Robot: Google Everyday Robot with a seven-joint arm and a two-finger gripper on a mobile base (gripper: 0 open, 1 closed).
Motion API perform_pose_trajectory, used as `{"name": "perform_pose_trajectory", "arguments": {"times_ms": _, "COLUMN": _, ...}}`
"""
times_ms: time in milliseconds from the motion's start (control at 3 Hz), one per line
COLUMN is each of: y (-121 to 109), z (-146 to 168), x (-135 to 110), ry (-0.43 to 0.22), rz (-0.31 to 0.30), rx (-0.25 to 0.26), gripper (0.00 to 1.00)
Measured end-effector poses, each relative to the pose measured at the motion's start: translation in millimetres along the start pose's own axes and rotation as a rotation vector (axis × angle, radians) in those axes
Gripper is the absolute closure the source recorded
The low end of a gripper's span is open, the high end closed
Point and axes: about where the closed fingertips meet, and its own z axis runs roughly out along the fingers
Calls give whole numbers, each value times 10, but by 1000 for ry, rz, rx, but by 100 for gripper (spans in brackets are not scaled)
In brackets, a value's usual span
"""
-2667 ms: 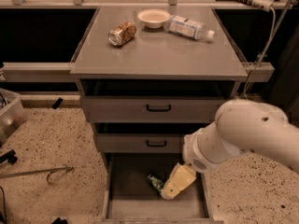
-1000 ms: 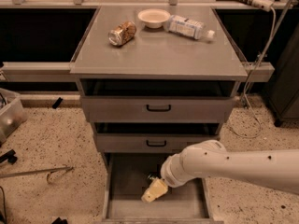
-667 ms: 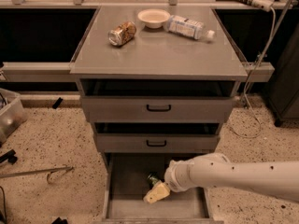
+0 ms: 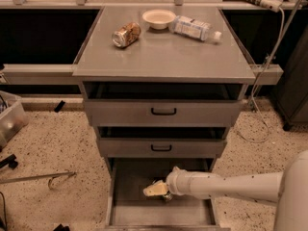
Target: Pick green can from bottom drawer and place on counter
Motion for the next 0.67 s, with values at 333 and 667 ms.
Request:
{"name": "perform_pose_trajectory", "arguments": {"times_ms": 333, "y": 67, "z": 250, "x": 315, "ry": 15, "rz": 57, "rx": -27, "gripper": 0}}
{"name": "perform_pose_trajectory", "arguments": {"times_ms": 667, "y": 67, "z": 250, "x": 315, "ry": 15, "rz": 57, "rx": -27, "gripper": 0}}
